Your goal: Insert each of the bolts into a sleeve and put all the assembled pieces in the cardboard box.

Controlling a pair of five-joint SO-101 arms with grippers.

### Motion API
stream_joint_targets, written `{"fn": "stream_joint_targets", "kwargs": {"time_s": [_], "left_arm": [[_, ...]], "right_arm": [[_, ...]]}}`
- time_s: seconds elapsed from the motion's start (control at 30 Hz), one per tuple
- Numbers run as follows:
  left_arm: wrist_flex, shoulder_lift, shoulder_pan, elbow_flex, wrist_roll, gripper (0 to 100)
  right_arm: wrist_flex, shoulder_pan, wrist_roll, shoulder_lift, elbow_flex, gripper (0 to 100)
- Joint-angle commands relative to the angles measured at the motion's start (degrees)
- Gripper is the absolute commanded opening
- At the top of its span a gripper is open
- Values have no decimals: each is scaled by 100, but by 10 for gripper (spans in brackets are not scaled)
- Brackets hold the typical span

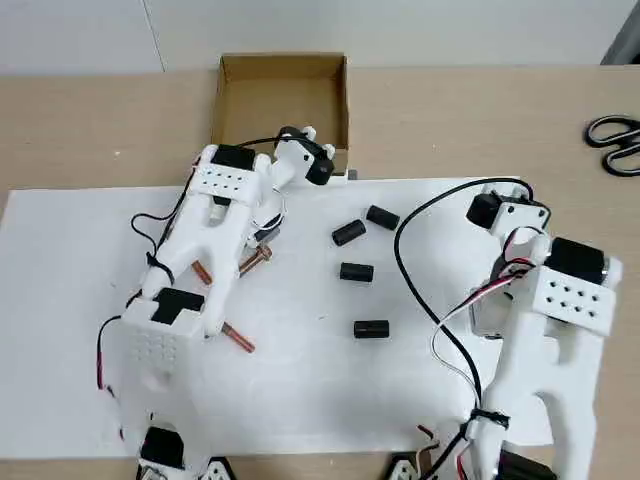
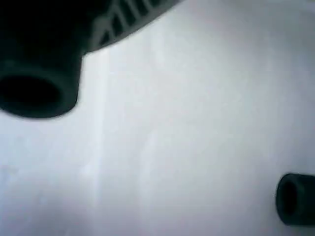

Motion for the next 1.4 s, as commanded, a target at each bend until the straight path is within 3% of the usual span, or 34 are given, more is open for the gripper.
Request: {"fn": "stream_joint_targets", "kwargs": {"time_s": [0.0, 0.17, 0.4, 0.57, 0.7, 0.87, 1.13, 1.37], "left_arm": [[360, 369, 97, -84, 9, 6], [448, 176, 35, -664, 484, 6], [1248, -774, 141, -2053, 932, 6], [1635, -1424, 334, -2782, 1222, 6], [1635, -1960, 519, -2818, 1407, 6], [1644, -2558, 730, -2809, 2145, 6], [1644, -3974, 721, -2800, 2180, 5], [1644, -5275, 703, -2149, 3068, 5]], "right_arm": [[-4, 66, 62, -224, -44, 4], [-4, 48, 62, -224, -44, 4], [13, 31, 62, -233, -149, 4], [664, 22, 44, -233, -967, 4], [813, -180, 35, -251, -1503, 3], [848, -681, 35, -1191, -1618, 2], [629, -1982, 9, -2853, -1582, 2], [-312, -2026, -1248, -3495, -791, 2]]}}
